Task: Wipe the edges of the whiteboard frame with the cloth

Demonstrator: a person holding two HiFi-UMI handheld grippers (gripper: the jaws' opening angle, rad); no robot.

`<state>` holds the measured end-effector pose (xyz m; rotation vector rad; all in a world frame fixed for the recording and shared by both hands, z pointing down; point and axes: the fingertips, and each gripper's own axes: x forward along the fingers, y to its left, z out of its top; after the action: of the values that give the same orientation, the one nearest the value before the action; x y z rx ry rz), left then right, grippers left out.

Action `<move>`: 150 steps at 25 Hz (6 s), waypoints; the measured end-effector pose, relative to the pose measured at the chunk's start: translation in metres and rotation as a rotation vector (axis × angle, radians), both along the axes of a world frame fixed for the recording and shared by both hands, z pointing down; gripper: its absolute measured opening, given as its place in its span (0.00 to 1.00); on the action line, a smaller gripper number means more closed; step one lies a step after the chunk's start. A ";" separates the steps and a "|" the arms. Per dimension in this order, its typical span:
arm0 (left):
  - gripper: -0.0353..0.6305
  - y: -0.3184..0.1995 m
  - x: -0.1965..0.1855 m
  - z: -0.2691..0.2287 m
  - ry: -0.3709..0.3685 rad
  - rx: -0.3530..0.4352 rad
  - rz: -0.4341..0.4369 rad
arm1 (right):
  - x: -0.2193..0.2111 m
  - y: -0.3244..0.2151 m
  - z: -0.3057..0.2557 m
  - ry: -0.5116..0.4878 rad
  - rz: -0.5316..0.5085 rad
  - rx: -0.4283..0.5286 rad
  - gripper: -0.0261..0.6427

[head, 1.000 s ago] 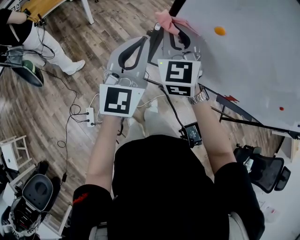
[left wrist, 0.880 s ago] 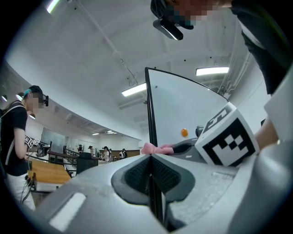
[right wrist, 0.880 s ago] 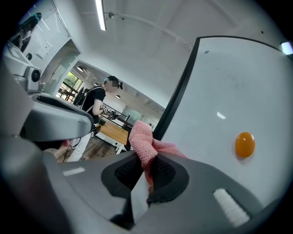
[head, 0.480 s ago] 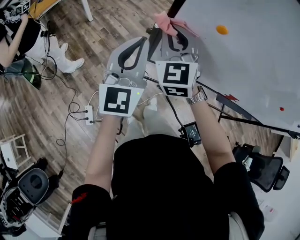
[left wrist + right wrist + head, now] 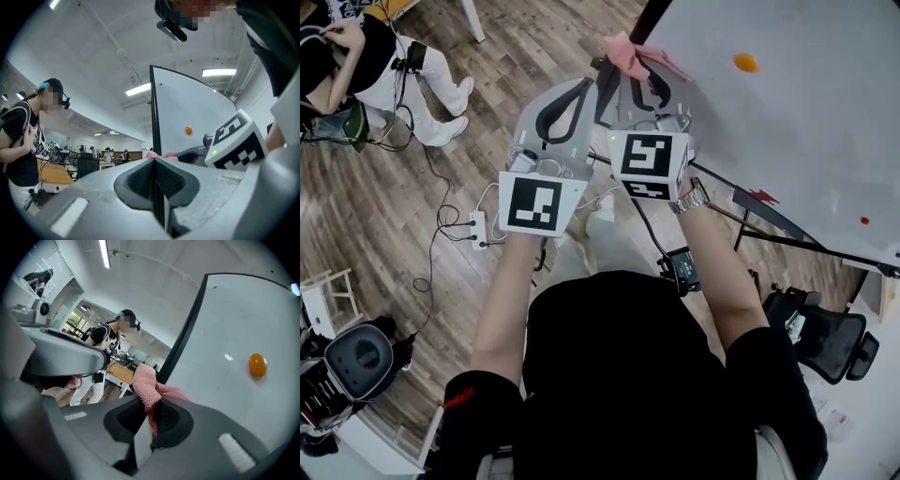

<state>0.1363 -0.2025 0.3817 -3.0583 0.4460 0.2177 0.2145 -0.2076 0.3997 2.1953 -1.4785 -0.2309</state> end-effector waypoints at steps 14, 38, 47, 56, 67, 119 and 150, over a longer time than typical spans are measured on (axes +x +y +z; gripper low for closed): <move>0.06 -0.005 0.001 0.012 -0.019 -0.019 -0.002 | 0.001 0.000 0.021 -0.007 0.016 -0.004 0.08; 0.06 -0.010 0.008 0.030 -0.045 -0.044 0.007 | 0.004 0.000 0.061 -0.071 0.041 -0.038 0.08; 0.06 -0.011 0.008 0.041 -0.062 -0.055 0.005 | 0.003 -0.001 0.073 -0.070 0.035 -0.057 0.08; 0.06 -0.011 0.007 0.051 -0.078 -0.066 -0.004 | 0.003 -0.001 0.085 -0.082 0.032 -0.069 0.08; 0.06 -0.012 0.006 0.063 -0.088 -0.080 -0.012 | 0.004 -0.001 0.103 -0.094 0.026 -0.100 0.08; 0.06 -0.011 -0.003 0.138 -0.164 -0.193 -0.041 | 0.007 -0.009 0.164 -0.111 0.008 -0.176 0.08; 0.06 -0.012 -0.005 0.175 -0.193 -0.233 -0.065 | 0.007 -0.011 0.216 -0.150 0.011 -0.230 0.08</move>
<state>0.1313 -0.2141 0.5563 -3.2381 0.5959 -0.1408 0.2214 -0.2185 0.6162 2.0712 -1.4890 0.1056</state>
